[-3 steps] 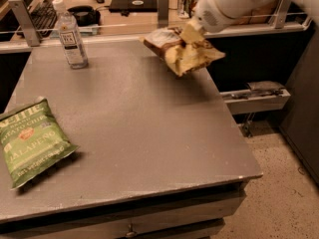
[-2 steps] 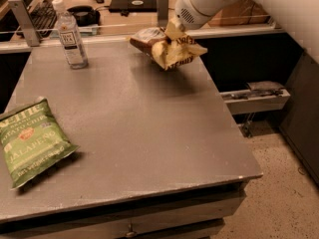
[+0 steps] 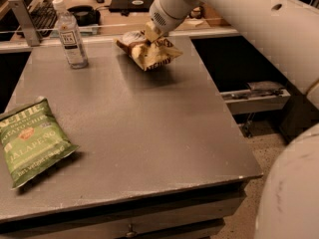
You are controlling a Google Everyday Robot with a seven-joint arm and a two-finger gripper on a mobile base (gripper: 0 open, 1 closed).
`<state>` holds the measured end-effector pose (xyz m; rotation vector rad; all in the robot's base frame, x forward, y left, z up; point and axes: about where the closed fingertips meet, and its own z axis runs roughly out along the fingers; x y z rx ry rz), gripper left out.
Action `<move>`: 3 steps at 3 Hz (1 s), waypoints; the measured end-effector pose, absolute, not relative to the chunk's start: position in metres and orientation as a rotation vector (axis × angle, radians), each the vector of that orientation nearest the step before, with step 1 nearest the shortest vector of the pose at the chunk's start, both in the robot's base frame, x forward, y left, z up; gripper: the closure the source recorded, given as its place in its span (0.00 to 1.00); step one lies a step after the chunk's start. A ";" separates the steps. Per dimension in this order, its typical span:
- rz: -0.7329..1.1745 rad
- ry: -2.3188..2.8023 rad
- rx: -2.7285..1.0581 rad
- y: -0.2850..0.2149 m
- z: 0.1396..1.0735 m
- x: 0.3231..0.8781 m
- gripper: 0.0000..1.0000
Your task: Move brown chip bag near blue plastic bottle
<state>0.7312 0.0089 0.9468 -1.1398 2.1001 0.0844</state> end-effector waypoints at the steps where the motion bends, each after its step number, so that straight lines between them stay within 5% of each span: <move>1: 0.109 2.109 -1.154 0.033 0.934 0.743 1.00; 3: 0.181 2.090 -1.172 0.071 0.930 0.746 1.00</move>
Offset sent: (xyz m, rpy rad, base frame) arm 0.0223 0.0665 -0.0192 0.0517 0.0397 0.0453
